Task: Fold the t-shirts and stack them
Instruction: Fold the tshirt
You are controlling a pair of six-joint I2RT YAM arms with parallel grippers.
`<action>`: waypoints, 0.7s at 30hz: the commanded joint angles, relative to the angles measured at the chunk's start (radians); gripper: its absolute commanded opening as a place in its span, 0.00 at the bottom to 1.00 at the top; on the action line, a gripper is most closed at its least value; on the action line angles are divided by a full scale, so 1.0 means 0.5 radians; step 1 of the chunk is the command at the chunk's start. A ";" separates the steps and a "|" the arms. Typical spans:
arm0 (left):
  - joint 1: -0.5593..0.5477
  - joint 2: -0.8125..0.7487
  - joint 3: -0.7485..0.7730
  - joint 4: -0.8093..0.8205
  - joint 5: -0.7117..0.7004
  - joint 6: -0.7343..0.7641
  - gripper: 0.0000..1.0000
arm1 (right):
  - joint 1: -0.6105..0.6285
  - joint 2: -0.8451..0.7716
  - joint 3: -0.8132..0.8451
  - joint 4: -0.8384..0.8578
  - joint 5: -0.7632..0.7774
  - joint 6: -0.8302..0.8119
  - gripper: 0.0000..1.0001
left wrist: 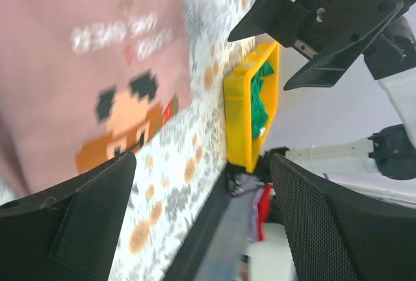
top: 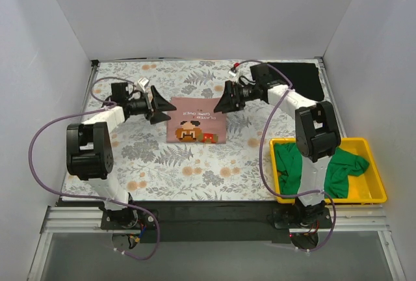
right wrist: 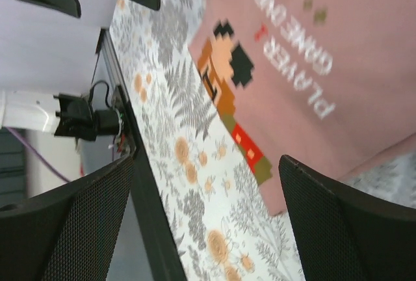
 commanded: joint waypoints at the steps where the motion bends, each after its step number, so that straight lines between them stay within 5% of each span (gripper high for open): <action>1: -0.169 -0.008 0.233 0.109 -0.158 0.011 0.84 | -0.010 0.022 0.284 0.016 0.104 -0.018 0.98; 6: -0.264 0.366 0.457 0.572 -0.320 -0.384 0.84 | -0.013 0.356 0.631 0.145 0.141 0.105 0.98; 14: -0.203 0.946 0.755 0.702 -0.477 -0.446 0.84 | -0.056 0.823 0.892 0.249 0.218 0.053 0.98; 21: -0.117 0.846 0.663 0.681 -0.431 -0.432 0.84 | -0.120 0.903 0.904 0.240 0.233 -0.008 0.98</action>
